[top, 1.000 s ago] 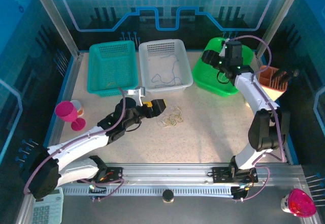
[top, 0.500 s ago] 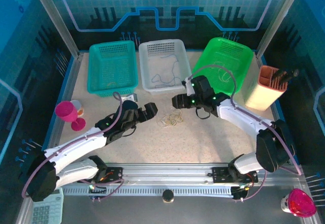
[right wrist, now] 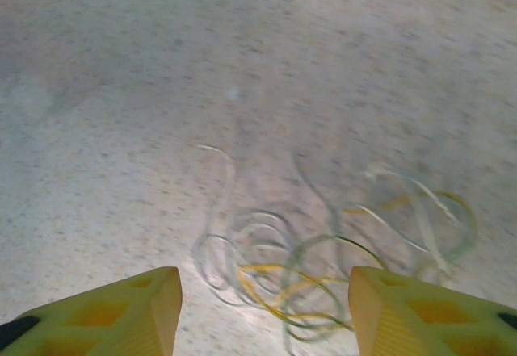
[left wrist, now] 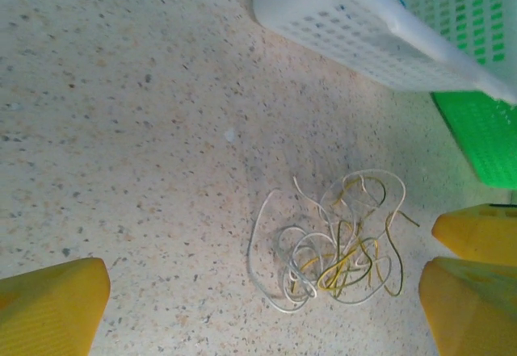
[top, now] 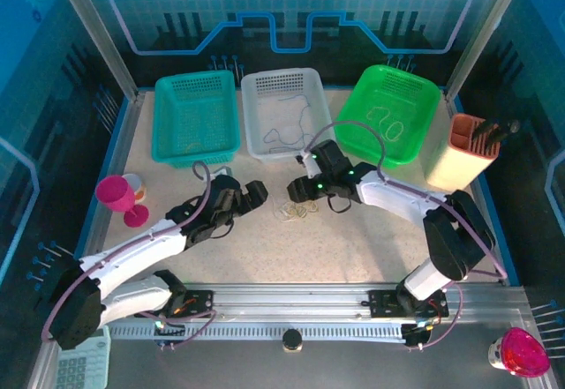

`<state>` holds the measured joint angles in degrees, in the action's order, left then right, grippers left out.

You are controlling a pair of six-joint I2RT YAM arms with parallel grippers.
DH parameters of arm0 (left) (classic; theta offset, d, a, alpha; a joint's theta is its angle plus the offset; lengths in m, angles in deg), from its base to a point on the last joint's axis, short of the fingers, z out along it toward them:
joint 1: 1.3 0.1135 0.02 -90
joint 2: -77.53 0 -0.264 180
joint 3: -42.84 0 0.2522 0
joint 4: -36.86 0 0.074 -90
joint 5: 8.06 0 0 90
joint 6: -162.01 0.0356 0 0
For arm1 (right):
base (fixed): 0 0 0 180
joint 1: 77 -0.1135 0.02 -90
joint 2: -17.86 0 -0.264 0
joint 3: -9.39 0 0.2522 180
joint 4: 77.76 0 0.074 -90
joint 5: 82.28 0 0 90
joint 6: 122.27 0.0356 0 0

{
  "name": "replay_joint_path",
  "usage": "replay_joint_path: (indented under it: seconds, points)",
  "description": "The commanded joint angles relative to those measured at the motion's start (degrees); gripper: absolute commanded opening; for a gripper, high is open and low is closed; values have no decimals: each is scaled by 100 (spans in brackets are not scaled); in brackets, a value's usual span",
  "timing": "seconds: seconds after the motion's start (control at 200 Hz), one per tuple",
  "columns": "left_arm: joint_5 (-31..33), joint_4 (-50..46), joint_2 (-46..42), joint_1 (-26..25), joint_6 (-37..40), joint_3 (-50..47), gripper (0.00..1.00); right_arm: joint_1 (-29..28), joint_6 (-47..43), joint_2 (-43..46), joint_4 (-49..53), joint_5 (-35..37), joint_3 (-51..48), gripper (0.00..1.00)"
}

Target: Untangle the cables

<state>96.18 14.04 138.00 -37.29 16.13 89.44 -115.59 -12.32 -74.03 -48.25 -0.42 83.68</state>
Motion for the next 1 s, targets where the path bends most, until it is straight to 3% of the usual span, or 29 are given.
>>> replay_joint_path:
  seconds: [0.0, 0.31, 0.805, 0.9, 0.995]
  points:
    - [327, -360, -511, 179, -343, -234, 99, -212, -157, -369, 92, 13, 418, 54]
    - [326, -923, -1626, 807, -427, -506, 99, -721, -524, -1564, 545, 838, 1400, 46]
    - [219, -975, -1740, 899, -366, -507, 99, -842, -683, -2608, 688, 1357, 2122, 42]
    - [197, -944, -1732, 898, -334, -507, 99, -841, -702, -2702, 688, 1385, 2182, 36]
    - [181, -947, -1714, 901, -293, -507, 99, -843, -720, -2664, 686, 1336, 2149, 20]
